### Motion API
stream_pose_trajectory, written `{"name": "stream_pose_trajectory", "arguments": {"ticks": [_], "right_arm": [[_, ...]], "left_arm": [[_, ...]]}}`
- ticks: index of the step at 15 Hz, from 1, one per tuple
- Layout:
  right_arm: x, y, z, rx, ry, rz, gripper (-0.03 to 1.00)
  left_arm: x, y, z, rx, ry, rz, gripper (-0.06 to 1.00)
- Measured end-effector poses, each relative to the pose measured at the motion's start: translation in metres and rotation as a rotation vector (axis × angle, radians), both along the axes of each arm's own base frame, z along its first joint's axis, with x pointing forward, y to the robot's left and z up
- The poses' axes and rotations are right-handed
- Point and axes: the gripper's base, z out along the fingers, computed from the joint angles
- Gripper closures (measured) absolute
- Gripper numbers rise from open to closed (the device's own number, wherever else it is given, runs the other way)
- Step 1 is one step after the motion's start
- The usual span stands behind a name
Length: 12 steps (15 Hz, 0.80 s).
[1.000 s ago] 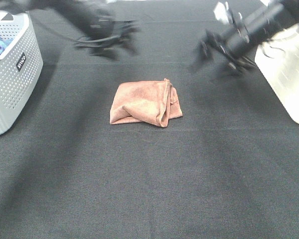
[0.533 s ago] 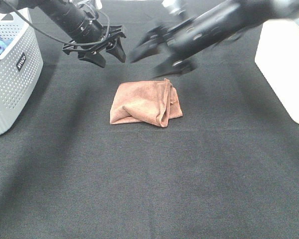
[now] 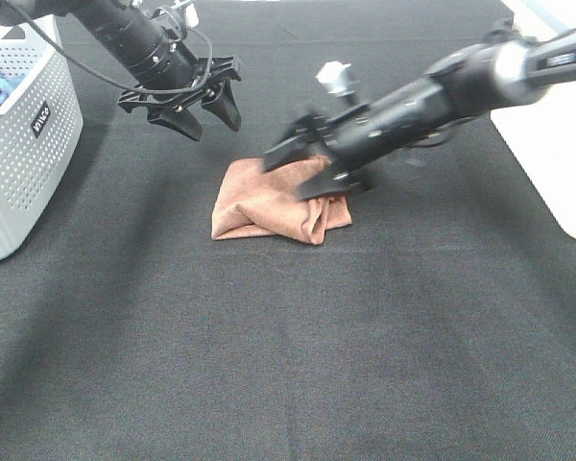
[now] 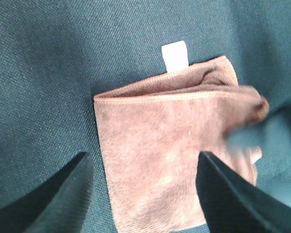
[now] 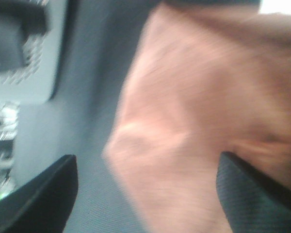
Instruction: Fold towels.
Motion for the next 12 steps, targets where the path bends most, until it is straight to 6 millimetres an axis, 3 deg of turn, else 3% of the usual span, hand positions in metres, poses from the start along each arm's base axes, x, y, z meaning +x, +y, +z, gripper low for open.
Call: {"name": "stream_pose_trajectory", "arguments": {"ticks": [1,5,8,10,12], "right_arm": [[0.0,0.0,0.0,0.0,0.0,0.0,0.22],[0.011,-0.032,-0.006,-0.109,-0.05,-0.057,0.22],[0.012,-0.038,-0.008,-0.199,-0.072,-0.058,0.22],[0.01,-0.041,0.009,-0.266,-0.104,-0.039,0.22],[0.007,-0.046,0.051,-0.318,-0.151,-0.057,0.22]], "left_arm": [[0.0,0.0,0.0,0.0,0.0,0.0,0.35],[0.0,0.0,0.0,0.001,0.003,-0.001,0.35],[-0.001,0.0,0.001,0.002,0.009,-0.007,0.35],[-0.004,0.0,0.008,0.022,0.026,-0.048,0.35],[-0.005,0.001,0.028,0.046,0.01,-0.09,0.35]]}}
